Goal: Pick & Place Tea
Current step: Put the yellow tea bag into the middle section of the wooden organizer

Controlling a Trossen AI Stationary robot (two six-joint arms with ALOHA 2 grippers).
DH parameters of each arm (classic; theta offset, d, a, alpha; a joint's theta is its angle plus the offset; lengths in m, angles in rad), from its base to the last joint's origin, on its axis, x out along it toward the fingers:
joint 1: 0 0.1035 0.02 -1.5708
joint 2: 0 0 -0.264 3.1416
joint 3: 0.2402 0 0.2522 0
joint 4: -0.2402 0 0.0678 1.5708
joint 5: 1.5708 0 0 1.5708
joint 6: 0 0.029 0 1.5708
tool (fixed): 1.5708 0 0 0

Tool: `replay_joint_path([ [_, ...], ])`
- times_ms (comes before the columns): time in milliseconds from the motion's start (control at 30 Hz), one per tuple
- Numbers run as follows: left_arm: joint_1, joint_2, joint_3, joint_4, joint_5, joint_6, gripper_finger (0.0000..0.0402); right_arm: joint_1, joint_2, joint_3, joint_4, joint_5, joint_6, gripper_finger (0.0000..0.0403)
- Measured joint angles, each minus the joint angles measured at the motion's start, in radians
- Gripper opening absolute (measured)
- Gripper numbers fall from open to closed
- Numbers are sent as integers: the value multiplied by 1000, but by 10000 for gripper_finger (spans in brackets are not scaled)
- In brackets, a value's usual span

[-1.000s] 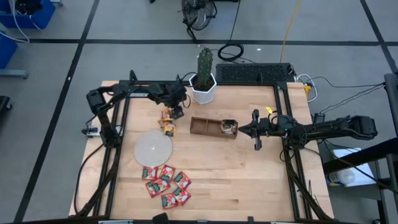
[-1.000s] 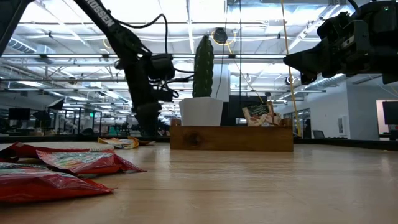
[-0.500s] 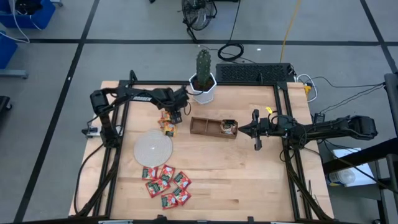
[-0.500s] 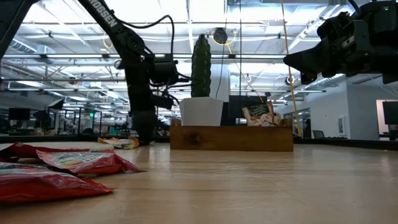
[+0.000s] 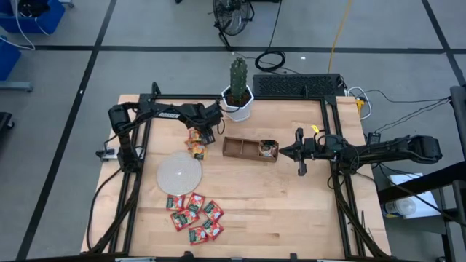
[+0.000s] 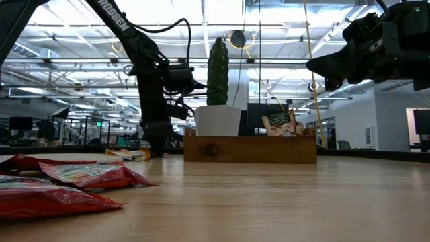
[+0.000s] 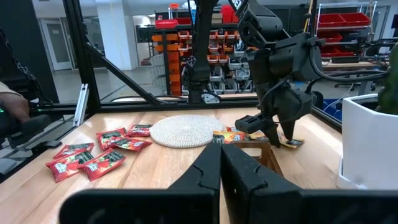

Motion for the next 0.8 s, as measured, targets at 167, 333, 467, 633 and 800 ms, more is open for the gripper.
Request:
replay_joint_path([
  [167, 9, -4, -1, -23, 67, -60, 54, 0, 0, 0, 0, 0, 0, 0],
  [333, 3, -4, -2, -29, 82, -80, 6, 0, 0, 0, 0, 0, 0, 0],
  [467, -32, -28, -6, -42, 21, -81, 3, 0, 0, 0, 0, 0, 0, 0],
  [633, -113, -123, -16, -69, -83, -75, 2, 0, 0, 0, 0, 0, 0, 0],
  [800, -191, -269, -9, -85, -109, -112, 1, 0, 0, 0, -7, 0, 0, 0],
])
